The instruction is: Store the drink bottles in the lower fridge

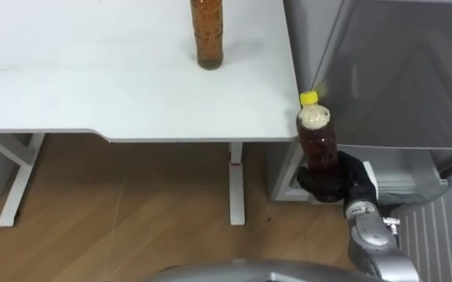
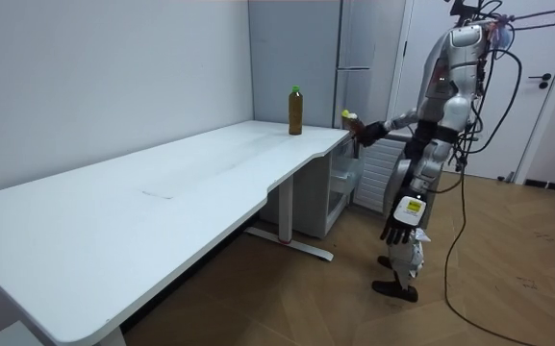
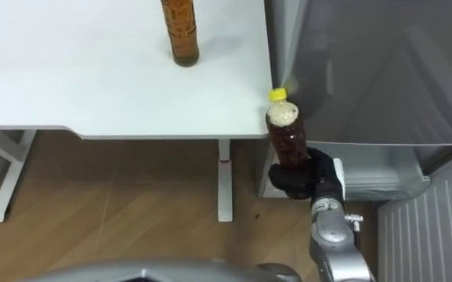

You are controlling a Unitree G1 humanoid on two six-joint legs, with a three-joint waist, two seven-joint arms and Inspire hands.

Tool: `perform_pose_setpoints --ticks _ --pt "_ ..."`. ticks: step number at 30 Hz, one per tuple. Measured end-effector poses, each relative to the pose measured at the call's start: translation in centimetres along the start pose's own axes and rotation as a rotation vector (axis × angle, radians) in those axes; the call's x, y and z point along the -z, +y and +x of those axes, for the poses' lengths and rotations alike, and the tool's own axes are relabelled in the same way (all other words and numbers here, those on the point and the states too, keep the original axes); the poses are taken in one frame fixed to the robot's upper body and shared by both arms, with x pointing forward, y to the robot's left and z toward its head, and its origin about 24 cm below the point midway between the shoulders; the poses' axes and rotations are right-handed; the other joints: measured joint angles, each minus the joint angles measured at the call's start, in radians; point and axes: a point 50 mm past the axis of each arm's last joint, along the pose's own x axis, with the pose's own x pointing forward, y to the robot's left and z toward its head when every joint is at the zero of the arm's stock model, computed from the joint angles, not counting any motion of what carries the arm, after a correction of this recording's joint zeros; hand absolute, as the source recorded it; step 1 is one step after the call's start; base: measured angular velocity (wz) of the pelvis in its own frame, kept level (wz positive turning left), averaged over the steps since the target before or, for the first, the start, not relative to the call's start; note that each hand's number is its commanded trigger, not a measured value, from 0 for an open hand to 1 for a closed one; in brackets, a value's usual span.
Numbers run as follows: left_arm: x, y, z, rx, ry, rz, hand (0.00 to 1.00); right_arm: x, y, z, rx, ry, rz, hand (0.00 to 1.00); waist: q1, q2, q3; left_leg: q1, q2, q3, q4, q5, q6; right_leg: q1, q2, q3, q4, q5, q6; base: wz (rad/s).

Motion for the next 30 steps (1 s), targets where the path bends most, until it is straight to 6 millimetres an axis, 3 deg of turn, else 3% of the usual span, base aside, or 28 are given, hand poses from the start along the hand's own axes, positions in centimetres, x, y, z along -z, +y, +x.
perform_pose_setpoints --ticks 4,7,11,19,30 --pt "0.0 -0.3 0.0 0.005 -0.003 -0.003 0.00 -1.5 -1.0 0.0 0.107 -0.138 -0.086 1.00 -0.017 0.000 0.0006 0.000 0.000 0.005 -0.004 0.000 0.001 -0.008 0.000 0.005 -0.001 0.001 0.002 -0.05" --pt "-0.4 -0.5 0.1 0.012 -0.014 -0.002 0.00 -2.9 -1.7 -0.1 0.181 -0.238 -0.064 1.00 -0.022 0.003 0.0006 0.000 0.000 0.013 -0.008 0.000 0.000 -0.016 0.001 0.014 0.001 0.001 0.002 -0.09" --pt "-0.5 -0.4 0.1 0.015 -0.026 0.000 0.00 -4.0 -4.3 -0.1 0.385 -0.297 0.008 1.00 -0.027 0.009 0.0014 -0.003 0.001 0.027 -0.016 0.000 0.001 -0.035 0.002 0.027 0.014 0.000 0.002 -0.14" --pt "-0.8 -0.8 0.2 0.026 -0.035 0.038 0.00 -3.3 -7.2 -0.5 0.669 -0.233 0.138 1.00 -0.049 0.008 0.0014 0.000 0.003 0.034 -0.029 0.000 0.001 -0.038 0.006 0.033 0.013 -0.002 0.003 -0.03" --pt "-1.5 -0.9 0.2 0.029 -0.063 0.064 0.00 -0.9 -7.4 -1.1 0.750 -0.041 0.402 1.00 -0.039 -0.006 0.0006 -0.002 0.005 0.039 -0.036 -0.001 -0.001 -0.048 0.010 0.040 0.010 -0.008 0.003 0.00"
